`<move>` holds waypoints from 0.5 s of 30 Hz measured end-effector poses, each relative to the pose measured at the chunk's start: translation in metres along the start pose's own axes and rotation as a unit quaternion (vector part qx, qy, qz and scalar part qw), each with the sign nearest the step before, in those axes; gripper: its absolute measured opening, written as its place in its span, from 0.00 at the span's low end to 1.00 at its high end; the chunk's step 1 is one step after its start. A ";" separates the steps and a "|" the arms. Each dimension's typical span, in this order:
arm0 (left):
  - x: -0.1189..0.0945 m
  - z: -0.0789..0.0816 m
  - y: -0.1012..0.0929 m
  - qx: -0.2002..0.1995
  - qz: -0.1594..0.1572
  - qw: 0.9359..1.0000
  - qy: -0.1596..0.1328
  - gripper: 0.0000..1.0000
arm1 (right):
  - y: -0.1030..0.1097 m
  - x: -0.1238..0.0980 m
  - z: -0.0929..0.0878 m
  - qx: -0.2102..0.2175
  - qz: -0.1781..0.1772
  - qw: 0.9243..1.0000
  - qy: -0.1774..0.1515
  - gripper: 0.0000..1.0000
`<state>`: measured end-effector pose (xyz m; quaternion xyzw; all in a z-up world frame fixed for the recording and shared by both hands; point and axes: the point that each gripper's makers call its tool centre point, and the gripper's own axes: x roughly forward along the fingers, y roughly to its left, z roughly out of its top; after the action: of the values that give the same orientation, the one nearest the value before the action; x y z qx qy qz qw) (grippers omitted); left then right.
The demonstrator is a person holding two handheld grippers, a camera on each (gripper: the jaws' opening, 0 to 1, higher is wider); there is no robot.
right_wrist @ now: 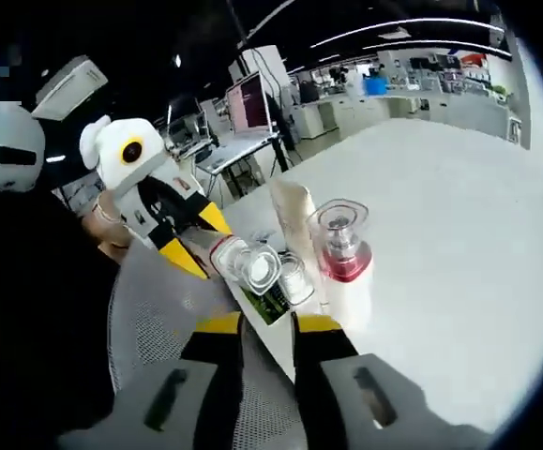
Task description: Arrange the skincare products in the storage area until every visible bottle or jar stands upright without overlapping.
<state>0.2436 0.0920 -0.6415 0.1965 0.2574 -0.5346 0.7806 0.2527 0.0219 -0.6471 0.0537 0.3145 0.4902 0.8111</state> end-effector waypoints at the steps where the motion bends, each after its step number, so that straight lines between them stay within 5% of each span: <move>1: 0.000 0.000 0.000 -0.002 -0.001 1.000 0.000 0.17 | 0.002 0.000 0.001 0.011 0.002 1.000 -0.013 0.19; 11: 0.003 0.007 -0.003 -0.021 -0.015 0.999 -0.019 0.17 | 0.008 -0.004 0.016 0.126 0.030 0.982 -0.138 0.20; 15: 0.004 0.010 -0.004 -0.028 -0.017 0.999 -0.029 0.17 | 0.008 -0.005 0.020 0.147 0.036 0.975 -0.161 0.20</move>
<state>0.2427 0.0819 -0.6359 0.1549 0.2531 -0.5462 0.7833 0.2562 0.0263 -0.6252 0.2621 0.2459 0.4527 0.8160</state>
